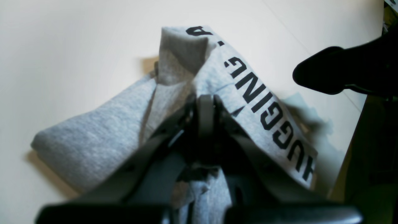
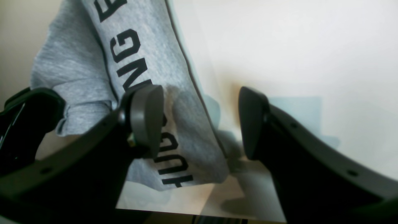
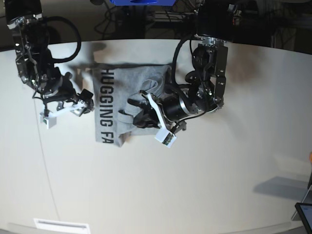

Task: Fold the T-shirt properly
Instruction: 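Grasp the loose fabric on the bundle with the left gripper and tuck it, then hold the bundle edge with the left gripper and flip it over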

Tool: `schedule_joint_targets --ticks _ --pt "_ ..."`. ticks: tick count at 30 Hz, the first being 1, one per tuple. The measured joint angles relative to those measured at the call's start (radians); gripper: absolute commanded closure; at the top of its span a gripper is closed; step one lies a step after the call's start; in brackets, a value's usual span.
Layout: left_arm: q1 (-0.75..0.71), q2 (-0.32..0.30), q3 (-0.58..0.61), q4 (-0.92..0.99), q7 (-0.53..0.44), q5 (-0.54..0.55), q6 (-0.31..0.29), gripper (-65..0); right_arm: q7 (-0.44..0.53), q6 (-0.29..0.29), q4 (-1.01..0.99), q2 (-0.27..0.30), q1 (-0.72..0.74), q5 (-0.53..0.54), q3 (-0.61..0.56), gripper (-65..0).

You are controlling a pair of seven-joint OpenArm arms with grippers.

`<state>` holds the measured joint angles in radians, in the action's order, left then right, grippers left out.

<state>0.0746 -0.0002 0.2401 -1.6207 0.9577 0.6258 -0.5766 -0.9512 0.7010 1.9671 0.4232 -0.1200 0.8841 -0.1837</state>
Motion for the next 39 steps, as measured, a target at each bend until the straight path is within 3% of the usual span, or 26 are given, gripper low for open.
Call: schedule_joint_targets --ticks 9,13,19,39 --pt "-0.003 0.014 -0.005 -0.134 0.003 0.008 0.003 0.0 0.000 0.000 0.000 0.000 0.000 0.000 0.000 -36.7" --pt "-0.011 0.005 -0.055 -0.134 0.009 0.005 0.072 0.0 0.000 0.000 0.000 0.000 0.000 0.000 0.000 -36.7" --pt "-0.011 -0.015 -0.089 -0.138 0.008 0.007 0.072 0.0 0.000 0.000 0.000 -0.002 0.000 0.000 0.000 -36.7" --pt "-0.044 -0.189 -0.118 -0.139 0.007 0.011 0.071 0.0 0.000 0.000 0.000 -0.003 0.000 0.000 0.000 -36.7"
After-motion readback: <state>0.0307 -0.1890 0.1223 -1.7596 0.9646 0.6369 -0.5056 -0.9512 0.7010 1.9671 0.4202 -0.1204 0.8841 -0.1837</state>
